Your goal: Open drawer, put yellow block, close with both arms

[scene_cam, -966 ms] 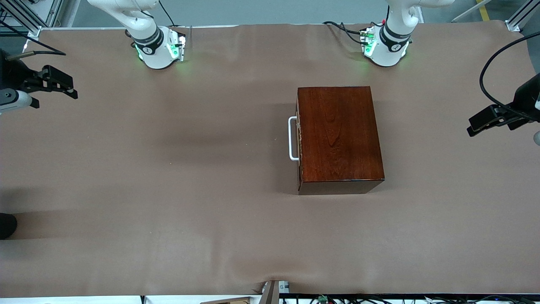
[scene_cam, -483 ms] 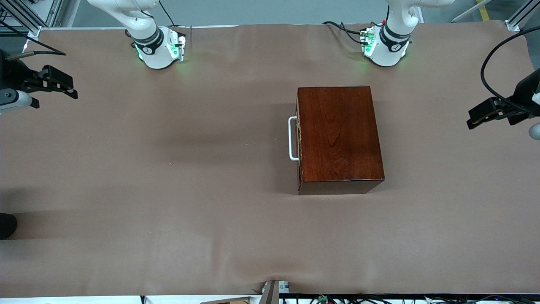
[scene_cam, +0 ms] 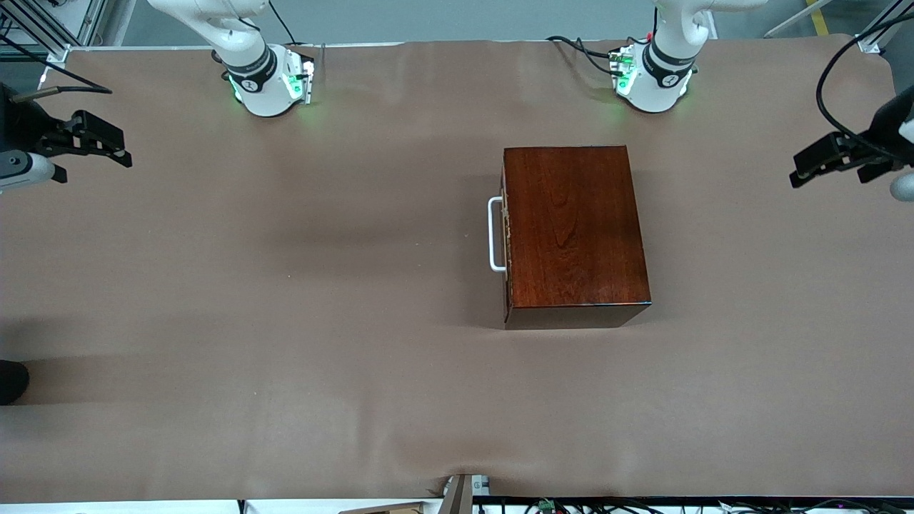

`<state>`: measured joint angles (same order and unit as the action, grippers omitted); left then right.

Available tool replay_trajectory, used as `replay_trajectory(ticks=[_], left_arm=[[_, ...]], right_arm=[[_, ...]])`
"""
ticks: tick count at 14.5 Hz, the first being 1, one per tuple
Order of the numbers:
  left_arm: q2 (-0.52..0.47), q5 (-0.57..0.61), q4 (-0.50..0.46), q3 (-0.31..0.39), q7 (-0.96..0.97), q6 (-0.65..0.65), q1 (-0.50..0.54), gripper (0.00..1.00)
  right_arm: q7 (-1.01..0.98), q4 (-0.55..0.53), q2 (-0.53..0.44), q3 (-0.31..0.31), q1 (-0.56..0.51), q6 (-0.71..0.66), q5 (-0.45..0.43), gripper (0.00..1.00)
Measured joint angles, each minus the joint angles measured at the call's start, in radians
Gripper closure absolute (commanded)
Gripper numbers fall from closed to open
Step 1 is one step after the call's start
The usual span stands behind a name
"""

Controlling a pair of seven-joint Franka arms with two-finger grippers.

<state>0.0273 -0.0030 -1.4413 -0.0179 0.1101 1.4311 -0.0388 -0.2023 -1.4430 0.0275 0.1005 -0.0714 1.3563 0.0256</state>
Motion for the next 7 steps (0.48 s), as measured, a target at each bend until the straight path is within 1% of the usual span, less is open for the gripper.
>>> replay_trajectory(ticks=[3, 5, 7], left_arm=[[-0.060, 0.000, -0.085, -0.074, 0.000, 0.026, 0.059, 0.00], [-0.096, 0.000, -0.137, -0.137, 0.000, 0.042, 0.106, 0.00], [-0.124, 0.000, -0.172, -0.176, 0.000, 0.049, 0.132, 0.00]], right_arm=[[0.000, -0.001, 0.000, 0.000, 0.000, 0.000, 0.000, 0.00], [0.000, -0.001, 0.000, 0.000, 0.000, 0.000, 0.000, 0.00], [0.000, -0.002, 0.000, 0.000, 0.000, 0.000, 0.000, 0.00]])
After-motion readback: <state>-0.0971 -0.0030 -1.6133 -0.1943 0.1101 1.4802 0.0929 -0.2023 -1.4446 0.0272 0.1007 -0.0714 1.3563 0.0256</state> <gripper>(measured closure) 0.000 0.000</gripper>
